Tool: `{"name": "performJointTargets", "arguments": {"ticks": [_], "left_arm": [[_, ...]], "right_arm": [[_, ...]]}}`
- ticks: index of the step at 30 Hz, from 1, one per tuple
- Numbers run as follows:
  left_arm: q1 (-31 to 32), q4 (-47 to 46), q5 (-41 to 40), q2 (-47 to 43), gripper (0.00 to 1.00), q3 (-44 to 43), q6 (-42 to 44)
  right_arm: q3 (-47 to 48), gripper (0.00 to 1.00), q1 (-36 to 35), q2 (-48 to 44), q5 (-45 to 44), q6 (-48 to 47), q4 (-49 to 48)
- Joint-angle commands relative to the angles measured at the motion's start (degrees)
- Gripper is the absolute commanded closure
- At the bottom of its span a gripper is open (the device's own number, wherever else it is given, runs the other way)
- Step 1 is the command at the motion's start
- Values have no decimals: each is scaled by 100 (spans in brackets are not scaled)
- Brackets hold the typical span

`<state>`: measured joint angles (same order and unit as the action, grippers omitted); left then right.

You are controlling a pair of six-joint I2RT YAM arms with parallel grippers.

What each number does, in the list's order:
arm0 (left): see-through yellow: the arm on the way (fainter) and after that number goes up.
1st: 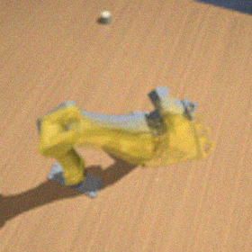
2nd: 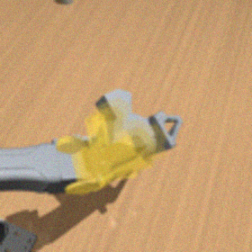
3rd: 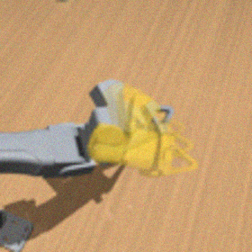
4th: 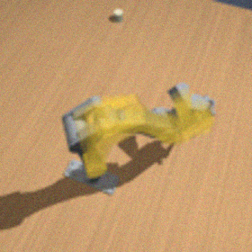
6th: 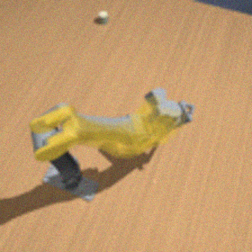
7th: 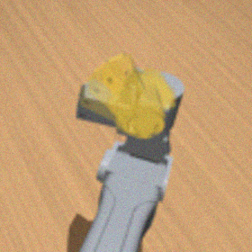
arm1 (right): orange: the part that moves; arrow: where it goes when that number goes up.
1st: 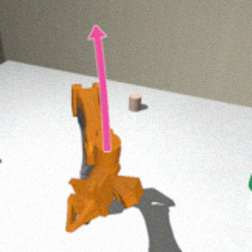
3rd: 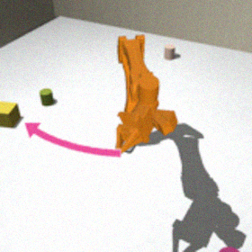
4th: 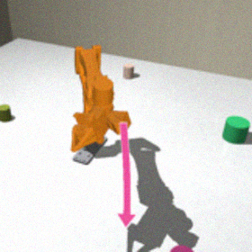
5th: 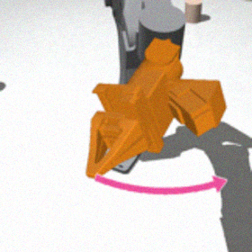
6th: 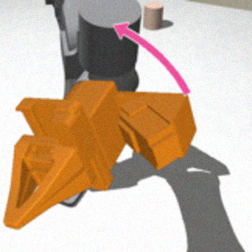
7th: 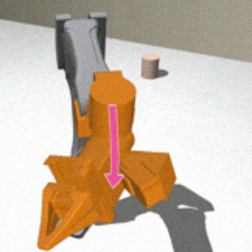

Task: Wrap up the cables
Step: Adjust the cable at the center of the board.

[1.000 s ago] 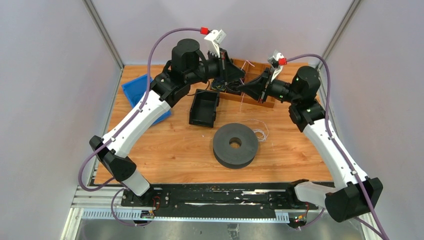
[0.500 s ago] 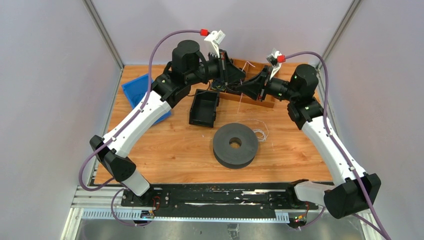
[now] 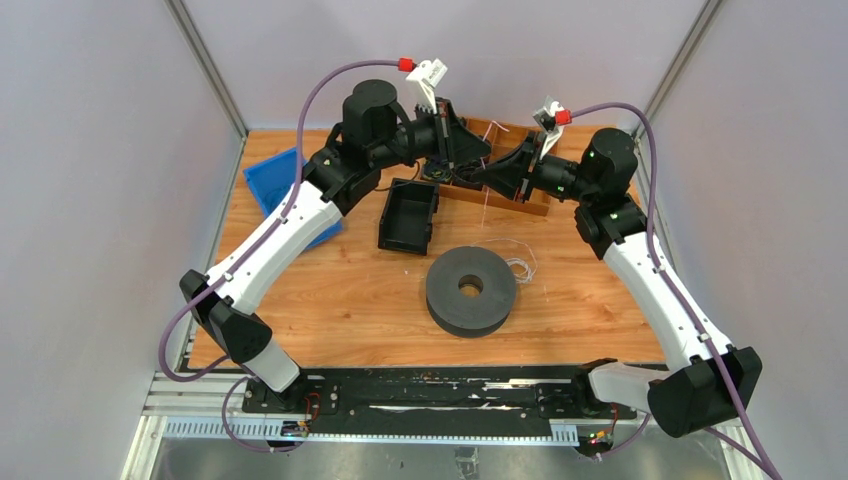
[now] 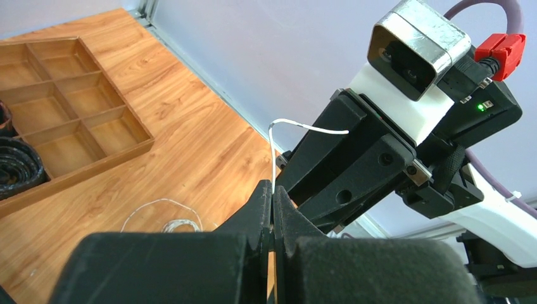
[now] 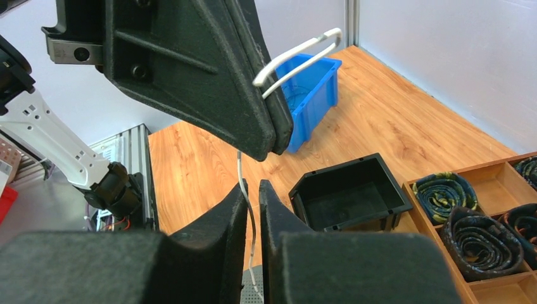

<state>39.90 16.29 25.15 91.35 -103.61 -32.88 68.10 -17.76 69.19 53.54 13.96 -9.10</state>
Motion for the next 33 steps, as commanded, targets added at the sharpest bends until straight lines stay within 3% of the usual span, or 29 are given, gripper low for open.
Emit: {"name": "performJointTargets", "arguments": {"ticks": [1,4,11,15,31,33], "left_arm": [[-56,-176,102,-73,100,123,-79],[-102,-197,112,-99,100,169,-133],[-114,-382,233,-128,100,334,-330],[-114,-449,278,-131,100,389,-400],[-146,-551,289,-205,100,554,-526],[-186,-604,302,-233,95,614,-565]], "right_arm": [[240,92,-92,-25,102,9,-70],[257,95,-89,-48,112,-36,-24],[399,77,-88,46,71,-72,55],[489,74,-96,101,78,-79,93],[442,99,-89,102,-61,-53,118],[432,99,-91,43,-137,-236,313]]}}
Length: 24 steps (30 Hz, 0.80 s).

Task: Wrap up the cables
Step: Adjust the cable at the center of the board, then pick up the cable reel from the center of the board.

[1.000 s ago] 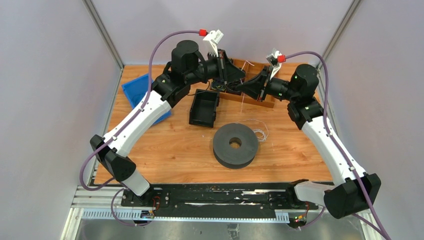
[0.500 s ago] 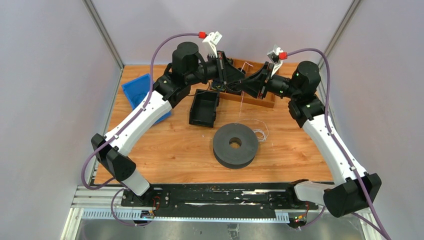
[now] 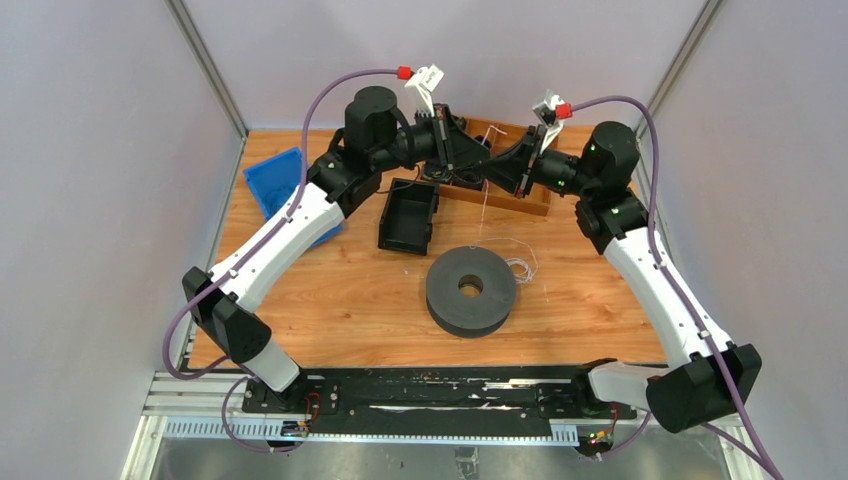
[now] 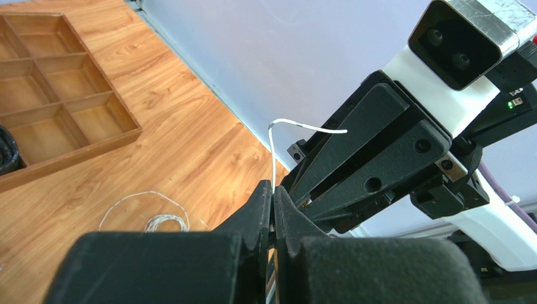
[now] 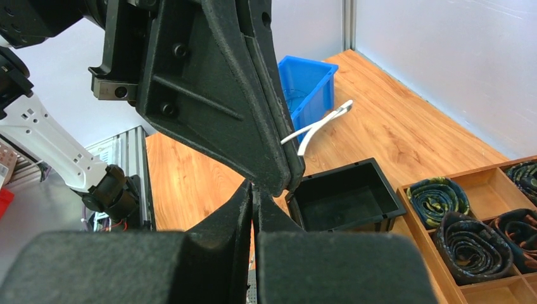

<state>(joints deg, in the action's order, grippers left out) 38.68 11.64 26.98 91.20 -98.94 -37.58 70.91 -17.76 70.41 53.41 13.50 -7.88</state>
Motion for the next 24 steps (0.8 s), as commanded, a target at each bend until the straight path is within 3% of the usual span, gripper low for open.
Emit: {"name": "performJointTargets", "arguments": {"ticks": [1,4,7,10,15,21,24], "left_arm": [[-96,-181,122,-243,90,185,-118],[-222,-397,159,-356,69,377,-108],[-460,-465,161,-510,37,582,60],[-709,-361,63,-783,21,858,660],[-765,17,127,-1360,15,1666,2787],[-547,969,669,-1902,14,2587,5582],[-217,1586,639,-1930,12,2828,6530]], "right_arm": [[109,99,-80,-125,-162,-308,313],[67,99,-34,-276,-230,-813,843],[105,99,112,-460,-382,-1357,1479],[308,99,387,-626,-686,-1940,2329],[963,99,902,-700,-1778,-2550,3432],[2218,99,2170,-201,-1935,-2316,4083],[2699,99,2358,95,-2196,-2480,4334]]}}
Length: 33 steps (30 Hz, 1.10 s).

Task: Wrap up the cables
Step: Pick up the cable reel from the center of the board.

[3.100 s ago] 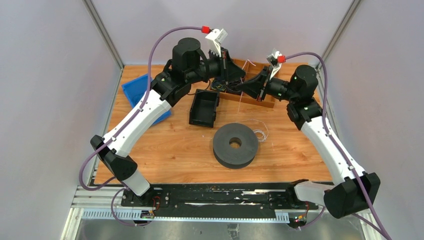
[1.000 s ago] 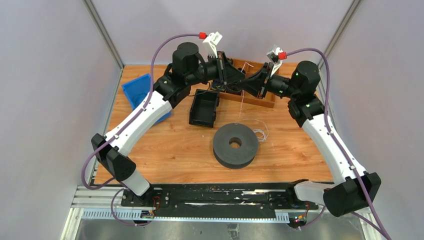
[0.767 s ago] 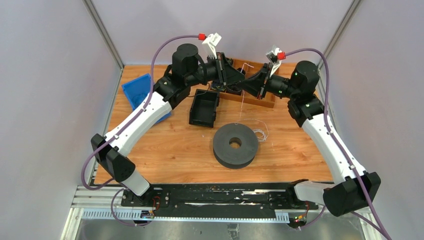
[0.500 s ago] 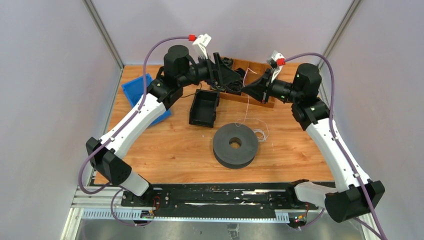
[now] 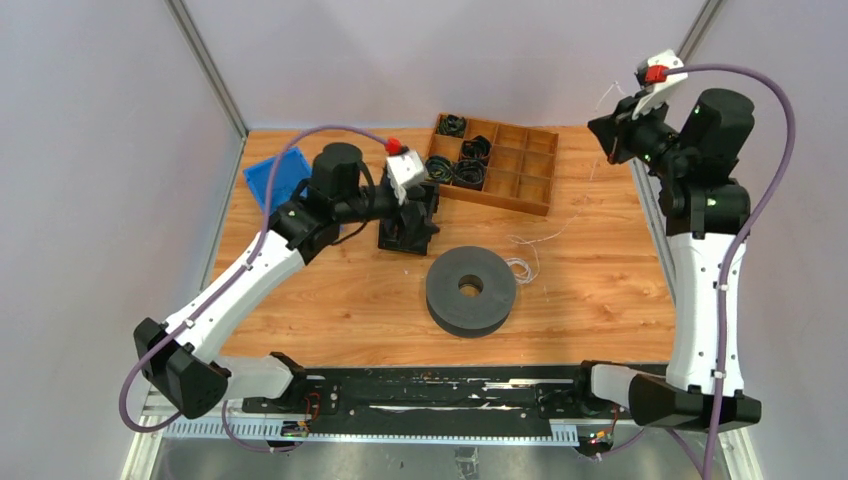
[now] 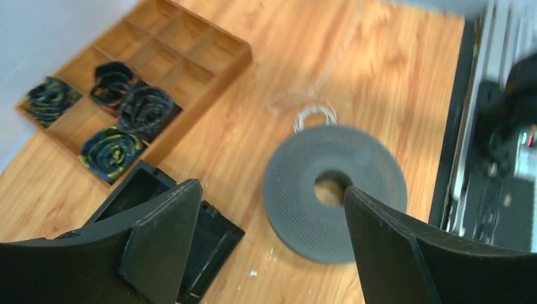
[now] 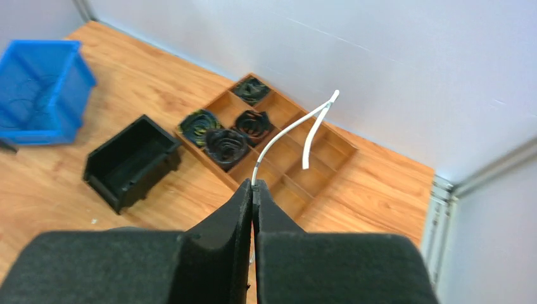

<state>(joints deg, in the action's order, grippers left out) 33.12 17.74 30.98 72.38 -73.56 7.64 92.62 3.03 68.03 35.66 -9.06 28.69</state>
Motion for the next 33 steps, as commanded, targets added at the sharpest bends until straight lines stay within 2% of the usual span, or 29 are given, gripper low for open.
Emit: {"name": "performJointTargets", "arguments": {"ticks": [1,8,10,15,27,33], "left_arm": [[483,1101,185,-44,12,390,2246],[1666,1364,-554,179,7,1058,3226],[2058,1423,-754,367,2,1112,3441],[2650,1496,-1124,968,2,999,3592],[3045,1575,-1756,2226,2,295,3834],[3094,1992,-1785,2650,2,-35,3998]], "right_arm": [[659,99,285,419,-542,-295,742],[985,100,286,739,-931,-547,993],[892,99,286,748,-817,-504,999],[565,100,286,719,-631,-468,1000],[140,99,286,527,-425,-504,962],[-34,99,282,426,-405,-583,934]]}}
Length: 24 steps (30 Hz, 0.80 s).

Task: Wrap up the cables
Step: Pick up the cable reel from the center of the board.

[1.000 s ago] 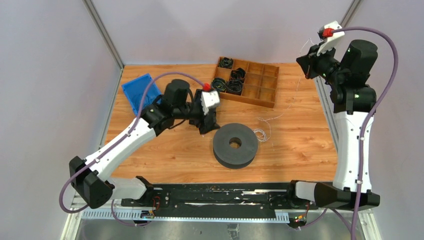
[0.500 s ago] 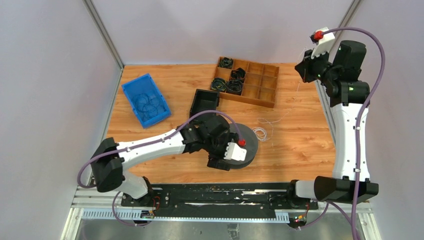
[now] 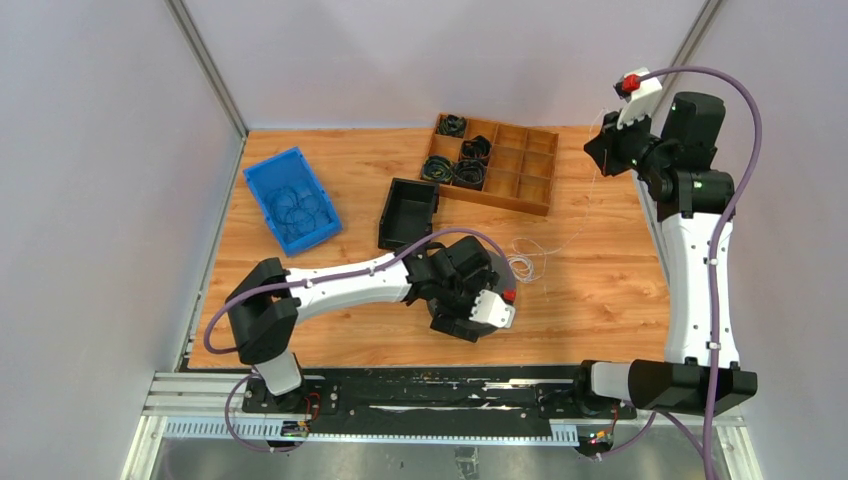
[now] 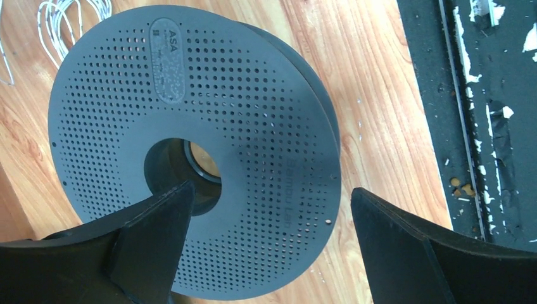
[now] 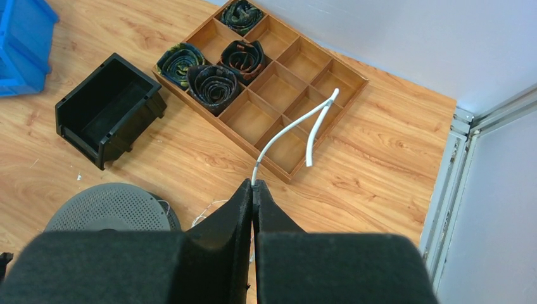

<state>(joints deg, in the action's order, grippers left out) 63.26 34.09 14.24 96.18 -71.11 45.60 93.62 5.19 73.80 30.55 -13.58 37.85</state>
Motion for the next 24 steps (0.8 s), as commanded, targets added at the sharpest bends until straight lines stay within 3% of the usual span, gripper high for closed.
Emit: {"name": "performJointTargets", "arguments": {"ticks": [1,21,24], "left_arm": [[83,414,-130,334,2,-330,203],[98,647,-624,1012,0,-768,-51],[113,651,-579,977,4,-712,-43]], "right_arm": [[-159,99,69,-166,113,-135,1],[-397,99,68,-232,263,-135,-51],[-399,99,70,-231,272,-135,-50]]}}
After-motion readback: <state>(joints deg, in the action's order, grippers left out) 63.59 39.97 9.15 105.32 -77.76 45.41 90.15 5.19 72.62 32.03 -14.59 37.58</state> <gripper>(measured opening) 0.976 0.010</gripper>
